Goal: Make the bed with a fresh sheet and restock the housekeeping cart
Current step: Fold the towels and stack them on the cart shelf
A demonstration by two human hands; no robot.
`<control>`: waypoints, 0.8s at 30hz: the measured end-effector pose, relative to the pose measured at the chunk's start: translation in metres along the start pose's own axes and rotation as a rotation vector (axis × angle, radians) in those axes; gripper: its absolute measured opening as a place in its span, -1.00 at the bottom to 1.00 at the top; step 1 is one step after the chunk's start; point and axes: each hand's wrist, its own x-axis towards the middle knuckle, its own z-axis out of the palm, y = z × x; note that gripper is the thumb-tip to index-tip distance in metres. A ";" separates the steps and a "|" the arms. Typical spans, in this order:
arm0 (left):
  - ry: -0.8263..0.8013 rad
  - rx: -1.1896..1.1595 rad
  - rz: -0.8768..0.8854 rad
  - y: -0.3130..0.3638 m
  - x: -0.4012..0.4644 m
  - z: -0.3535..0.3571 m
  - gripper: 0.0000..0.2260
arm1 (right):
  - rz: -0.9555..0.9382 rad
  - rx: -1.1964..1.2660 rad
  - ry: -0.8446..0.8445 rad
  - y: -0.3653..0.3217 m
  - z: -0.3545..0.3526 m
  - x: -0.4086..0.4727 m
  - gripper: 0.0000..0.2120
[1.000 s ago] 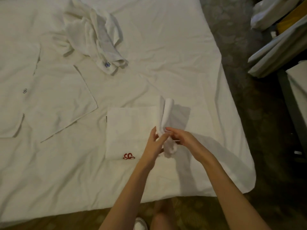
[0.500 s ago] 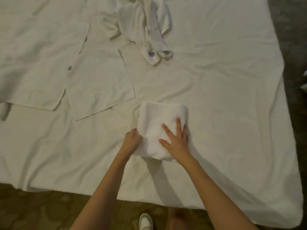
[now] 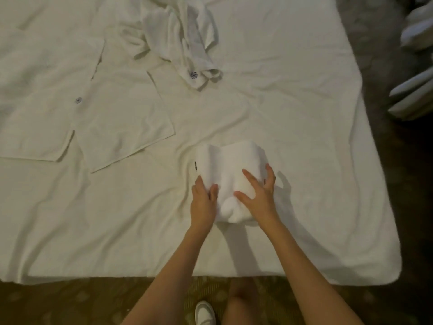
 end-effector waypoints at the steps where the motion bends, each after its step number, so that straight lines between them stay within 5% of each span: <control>1: -0.011 -0.027 0.029 0.005 -0.012 0.013 -0.56 | -0.018 -0.022 0.028 0.009 -0.015 -0.007 -0.46; 8: -0.189 -0.132 0.129 0.039 -0.080 0.133 -0.54 | 0.056 -0.159 0.199 0.106 -0.115 -0.059 -0.53; 12: -0.181 0.066 0.116 0.035 -0.083 0.166 -0.56 | 0.110 -0.451 0.039 0.147 -0.124 -0.063 -0.48; 18: -0.088 0.235 0.166 0.046 -0.050 0.115 -0.55 | 0.060 -0.693 -0.001 0.112 -0.115 -0.046 -0.47; 24: 0.136 0.111 0.142 0.034 0.025 -0.021 -0.59 | -0.134 -0.574 -0.162 0.006 -0.051 0.035 -0.31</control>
